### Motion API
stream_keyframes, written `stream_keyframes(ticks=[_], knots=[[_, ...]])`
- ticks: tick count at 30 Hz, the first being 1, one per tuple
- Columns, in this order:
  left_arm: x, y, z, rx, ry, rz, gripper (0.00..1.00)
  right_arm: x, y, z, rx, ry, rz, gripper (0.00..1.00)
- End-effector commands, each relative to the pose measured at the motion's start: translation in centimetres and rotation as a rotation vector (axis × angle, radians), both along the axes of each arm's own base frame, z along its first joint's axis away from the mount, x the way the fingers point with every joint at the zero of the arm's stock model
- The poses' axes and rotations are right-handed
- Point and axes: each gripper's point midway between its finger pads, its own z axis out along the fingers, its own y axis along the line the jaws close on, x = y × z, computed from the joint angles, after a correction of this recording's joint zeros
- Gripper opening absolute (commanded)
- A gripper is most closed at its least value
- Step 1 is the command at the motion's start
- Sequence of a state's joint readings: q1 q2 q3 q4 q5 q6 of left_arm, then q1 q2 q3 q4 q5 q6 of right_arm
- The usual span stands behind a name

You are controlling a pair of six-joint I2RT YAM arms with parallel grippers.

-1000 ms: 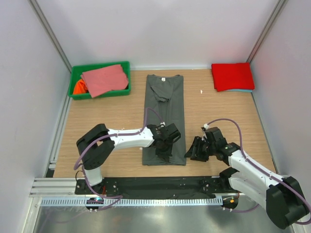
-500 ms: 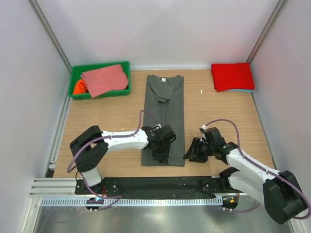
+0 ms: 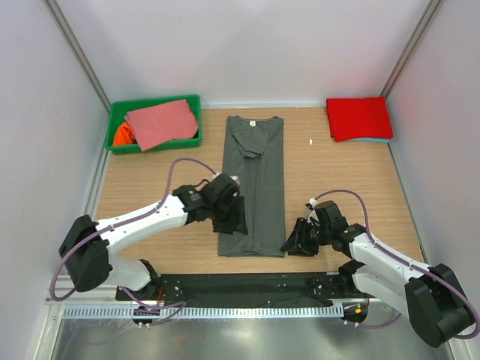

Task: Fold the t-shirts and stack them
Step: Fold the tshirt

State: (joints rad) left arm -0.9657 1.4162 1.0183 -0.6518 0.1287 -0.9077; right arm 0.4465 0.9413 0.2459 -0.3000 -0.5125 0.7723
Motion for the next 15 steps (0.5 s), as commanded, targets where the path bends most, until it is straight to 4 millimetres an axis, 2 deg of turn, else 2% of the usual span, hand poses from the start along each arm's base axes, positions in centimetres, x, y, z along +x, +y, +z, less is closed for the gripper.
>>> stream_keyframes(ticks=[1,3,5,6,9,15], knots=[[0.1,5.4,-1.6,0.064,0.046,0.059,0.53,-0.9,0.0,-0.9,0.002,0.041,-0.011,0.42],[0.0,7.8,-2.7,0.091,0.092,0.099,0.53,-0.8,0.0,-1.2,0.004,0.057,-0.031,0.41],[0.0,8.7,-2.7,0.069,0.097,0.128,0.55,-0.3,0.1,-1.3,0.004,0.048,-0.053,0.39],[-0.6,9.2,-3.4,0.063,0.131,0.134,0.56,-0.3,0.0,-1.4,-0.002,0.050,-0.059,0.39],[-0.6,9.9,-4.0,0.025,0.183,0.203,0.58,-0.3,0.0,-1.7,-0.004,0.061,-0.074,0.37],[-1.4,10.0,-5.6,-0.001,0.251,0.262,0.63,-1.0,-0.1,-2.6,-0.002,0.096,-0.073,0.31]])
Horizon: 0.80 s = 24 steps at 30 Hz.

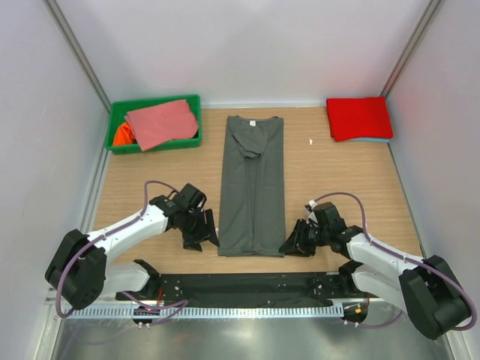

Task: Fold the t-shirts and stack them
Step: Fold the tshirt

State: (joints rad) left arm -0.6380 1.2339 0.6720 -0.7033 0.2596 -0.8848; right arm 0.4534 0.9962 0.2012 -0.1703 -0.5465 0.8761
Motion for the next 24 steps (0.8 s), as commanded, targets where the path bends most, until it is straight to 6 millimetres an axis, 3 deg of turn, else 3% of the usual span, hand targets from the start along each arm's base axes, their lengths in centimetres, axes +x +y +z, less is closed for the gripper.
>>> stream_keyframes(ticks=[1,10,17,24], knots=[[-0.3,-0.9,0.2,-0.079,0.023,0.024,0.64,-1.0,-0.9,-2.1,-0.058,0.043,-0.018,0.30],[-1.1,-2.2,-2.4,-0.159,0.100,0.082,0.64,-0.9,-0.8,-1.9,-0.051,0.029,-0.010,0.08],[-0.1,-2.8,-3.6,-0.172,0.107,0.178,0.62,-0.8,-0.8,-1.8,-0.051,0.018,-0.002,0.06],[-0.2,-1.3,-4.6,-0.078,0.113,0.228,0.55,-0.6,-0.8,-1.7,-0.050,0.010,-0.007,0.04]])
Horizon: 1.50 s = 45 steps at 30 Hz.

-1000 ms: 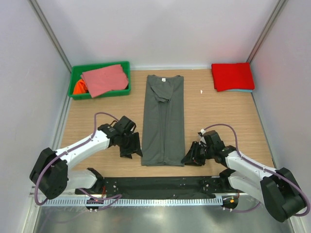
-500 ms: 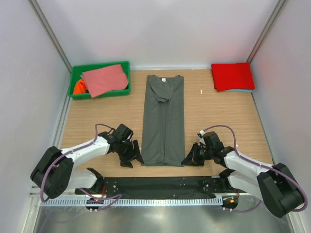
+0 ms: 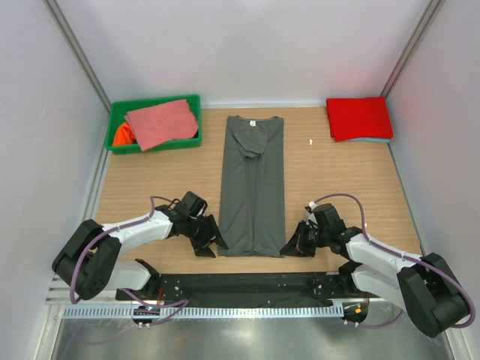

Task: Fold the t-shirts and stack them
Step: Fold the tshirt

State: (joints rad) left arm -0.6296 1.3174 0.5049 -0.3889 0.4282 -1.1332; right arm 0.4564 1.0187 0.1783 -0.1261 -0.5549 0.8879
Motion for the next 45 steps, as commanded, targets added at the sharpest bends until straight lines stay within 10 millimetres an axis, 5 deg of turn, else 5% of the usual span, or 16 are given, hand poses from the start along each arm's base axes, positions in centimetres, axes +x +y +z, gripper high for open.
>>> stream_keyframes(ticks=[1,21,24,28,31,39,45], knots=[[0.7,1.9,-1.9,0.118,-0.037,0.055,0.54,-0.3,-0.8,-1.1,-0.055,-0.007,-0.006,0.05],[1.4,2.1,-4.1,0.214,-0.036,-0.012,0.43,0.4,-0.2,-1.0,-0.033,-0.011,-0.010,0.04],[1.3,2.4,-4.2,0.220,-0.040,-0.014,0.38,0.5,-0.2,-0.8,-0.029,-0.011,-0.013,0.04],[1.4,1.6,-4.0,0.176,-0.049,-0.019,0.18,0.7,-0.1,-0.6,-0.025,-0.023,-0.014,0.03],[1.8,1.0,-3.4,0.145,-0.062,-0.033,0.01,1.0,0.0,0.0,-0.015,-0.050,-0.011,0.01],[5.5,-1.6,1.9,0.073,-0.187,-0.020,0.00,5.5,0.8,4.1,-0.045,-0.221,0.006,0.02],[11.4,-3.6,5.5,0.041,-0.276,0.016,0.00,10.5,1.9,5.9,-0.070,-0.259,0.033,0.02]])
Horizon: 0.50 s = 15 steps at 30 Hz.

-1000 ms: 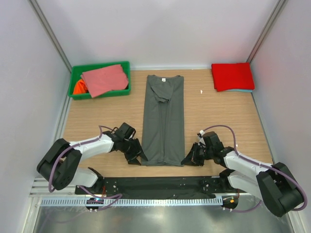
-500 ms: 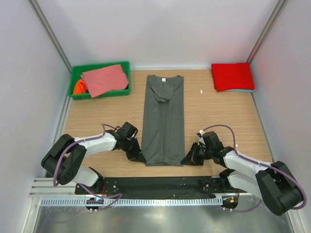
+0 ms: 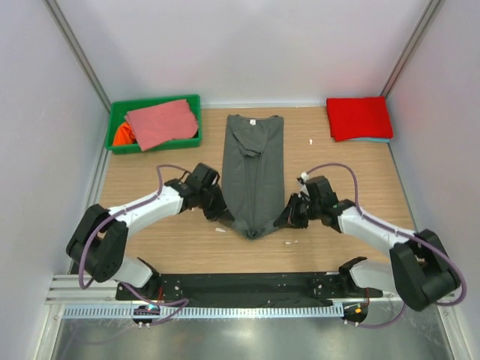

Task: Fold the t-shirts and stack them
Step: Fold the tshirt

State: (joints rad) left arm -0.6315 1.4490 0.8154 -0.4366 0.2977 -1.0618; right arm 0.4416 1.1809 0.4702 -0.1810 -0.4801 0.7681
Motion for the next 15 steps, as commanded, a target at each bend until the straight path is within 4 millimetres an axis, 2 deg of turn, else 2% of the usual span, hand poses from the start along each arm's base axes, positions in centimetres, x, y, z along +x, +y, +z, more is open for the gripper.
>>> stream_keyframes(ticks=[1,2,3,4,5,6,7,8,9,10,11,12,13,14,15], knots=[[4.0,-0.3,1.5,0.004,-0.070,0.029,0.00,4.0,0.1,1.7,-0.022,-0.094,0.010,0.02],[6.0,-0.6,2.6,-0.020,-0.099,0.051,0.00,5.6,0.3,2.7,-0.012,-0.117,0.003,0.01],[7.0,-0.7,1.9,-0.016,-0.086,0.061,0.00,6.5,0.2,2.1,-0.022,-0.090,-0.005,0.02],[7.9,-0.8,2.0,-0.024,-0.090,0.070,0.00,7.8,-0.5,2.1,-0.028,-0.093,-0.021,0.02],[9.4,-0.6,2.3,-0.033,-0.098,0.089,0.00,9.5,-0.4,3.3,-0.021,-0.123,-0.027,0.01],[11.0,-0.9,3.3,-0.050,-0.124,0.096,0.00,10.5,-0.6,2.5,-0.033,-0.098,-0.031,0.01],[12.0,-0.8,2.4,-0.043,-0.109,0.104,0.00,11.7,-1.0,2.8,-0.026,-0.101,-0.047,0.02],[13.2,-0.4,2.6,-0.057,-0.108,0.122,0.00,13.5,-0.9,4.0,-0.018,-0.137,-0.047,0.01],[14.7,-0.7,3.5,-0.081,-0.131,0.126,0.00,14.3,-1.2,2.8,-0.032,-0.099,-0.050,0.02],[15.4,-0.5,2.5,-0.077,-0.109,0.132,0.00,15.3,-1.7,2.8,-0.034,-0.099,-0.063,0.01],[16.5,0.0,2.6,-0.088,-0.108,0.146,0.00,17.0,-1.7,3.7,-0.027,-0.126,-0.059,0.01],[17.4,0.1,2.6,-0.092,-0.115,0.149,0.00,17.6,-1.9,3.6,-0.029,-0.113,-0.065,0.01],[18.7,0.0,3.5,-0.110,-0.137,0.154,0.00,18.3,-2.0,2.6,-0.033,-0.089,-0.066,0.01],[19.7,0.6,2.8,-0.111,-0.122,0.168,0.00,19.7,-2.2,3.6,-0.020,-0.114,-0.073,0.01],[20.3,0.6,2.8,-0.122,-0.117,0.164,0.00,20.3,-2.2,3.6,-0.016,-0.112,-0.076,0.02]])
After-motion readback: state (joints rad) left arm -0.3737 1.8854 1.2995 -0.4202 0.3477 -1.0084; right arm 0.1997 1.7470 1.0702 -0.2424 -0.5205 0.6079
